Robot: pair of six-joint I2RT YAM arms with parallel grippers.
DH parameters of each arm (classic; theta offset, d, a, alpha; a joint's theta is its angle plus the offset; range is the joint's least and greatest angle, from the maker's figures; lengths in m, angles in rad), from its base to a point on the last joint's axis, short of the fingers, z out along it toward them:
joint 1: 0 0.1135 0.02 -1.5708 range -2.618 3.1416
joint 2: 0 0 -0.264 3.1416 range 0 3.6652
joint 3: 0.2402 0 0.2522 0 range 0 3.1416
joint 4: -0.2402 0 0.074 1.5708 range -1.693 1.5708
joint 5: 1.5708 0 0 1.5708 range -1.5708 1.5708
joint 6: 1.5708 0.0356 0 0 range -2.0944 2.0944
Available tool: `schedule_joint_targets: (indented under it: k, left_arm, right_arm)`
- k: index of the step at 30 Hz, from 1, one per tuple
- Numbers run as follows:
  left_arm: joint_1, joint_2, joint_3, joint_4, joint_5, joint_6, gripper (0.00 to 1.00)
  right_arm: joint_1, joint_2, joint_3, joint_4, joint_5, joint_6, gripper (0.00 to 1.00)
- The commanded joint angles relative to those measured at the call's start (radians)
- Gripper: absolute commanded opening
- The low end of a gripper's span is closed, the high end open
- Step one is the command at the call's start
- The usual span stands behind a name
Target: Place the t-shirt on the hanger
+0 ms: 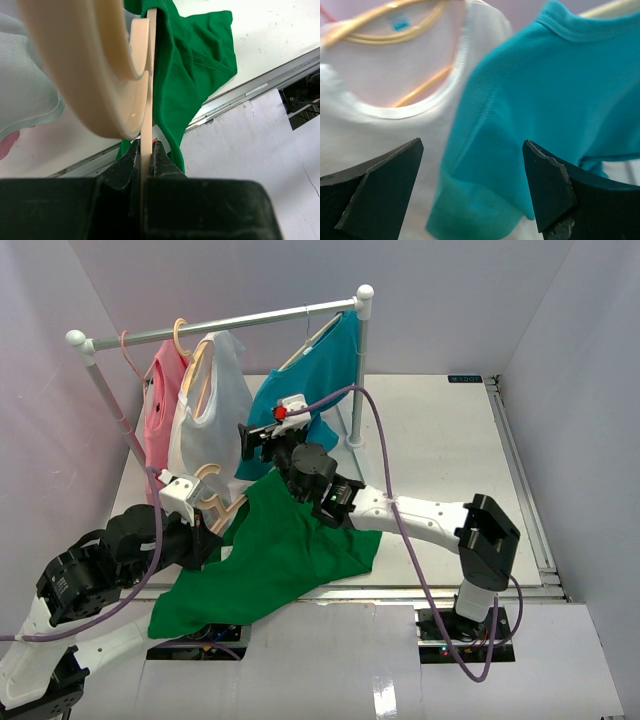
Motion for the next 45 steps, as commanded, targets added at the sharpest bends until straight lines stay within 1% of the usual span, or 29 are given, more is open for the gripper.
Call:
schedule_joint_targets:
  k: [1,4,7,10,14,16,18,23,26,29,34,39,40,42,45]
  left_arm:
    - [-0.001,-0.004,-0.006,0.055,0.006,-0.002,0.00]
    - [-0.001,-0.005,-0.005,0.052,0.002,-0.005,0.00]
    - [-0.003,-0.005,0.008,0.021,-0.014,-0.016,0.00]
    - [-0.001,0.002,0.031,-0.004,-0.017,-0.020,0.00]
    - [-0.001,-0.012,0.024,-0.017,0.040,0.003,0.00]
    - [-0.001,-0.024,0.026,-0.024,0.011,-0.010,0.00]
    - [-0.001,-0.008,0.050,-0.027,-0.002,-0.012,0.00]
    - [-0.004,0.088,0.116,-0.035,-0.055,-0.027,0.00]
    - [-0.003,0.164,0.170,-0.039,-0.106,-0.034,0.00]
    - [-0.003,0.200,0.208,-0.038,-0.137,-0.021,0.00]
    - [-0.003,0.304,0.278,-0.030,-0.253,0.004,0.00]
    - [-0.003,0.457,0.368,0.020,-0.397,0.047,0.00]
    - [-0.003,0.489,0.389,0.020,-0.418,0.050,0.00]
    - [-0.003,0.589,0.482,0.015,-0.453,0.061,0.00]
    - [-0.001,0.669,0.572,0.016,-0.505,0.067,0.00]
  right_arm:
    - [-0.015,0.080,0.103,-0.010,0.250,-0.075,0.87]
    - [-0.020,0.110,0.126,-0.059,0.290,-0.089,0.85]
    - [-0.019,0.063,0.073,-0.076,0.336,-0.112,0.83]
    - [-0.026,-0.015,-0.012,-0.077,0.345,-0.133,0.82]
    - [-0.057,-0.169,-0.166,-0.086,0.294,-0.170,0.81]
    - [-0.076,-0.250,-0.238,-0.087,0.273,-0.185,0.81]
    - [-0.096,-0.316,-0.276,-0.102,0.250,-0.187,0.81]
    - [-0.126,-0.428,-0.346,-0.129,0.220,-0.196,0.81]
    - [-0.150,-0.455,-0.368,-0.132,0.208,-0.206,0.81]
    - [-0.187,-0.463,-0.376,-0.150,0.193,-0.207,0.81]
    - [-0.222,-0.480,-0.400,-0.184,0.129,-0.161,0.80]
    - [-0.228,-0.488,-0.393,-0.236,0.080,-0.128,0.81]
    - [-0.228,-0.491,-0.393,-0.244,0.071,-0.125,0.81]
    - [-0.229,-0.497,-0.393,-0.260,0.057,-0.122,0.81]
    - [-0.233,-0.499,-0.393,-0.273,0.041,-0.115,0.81]
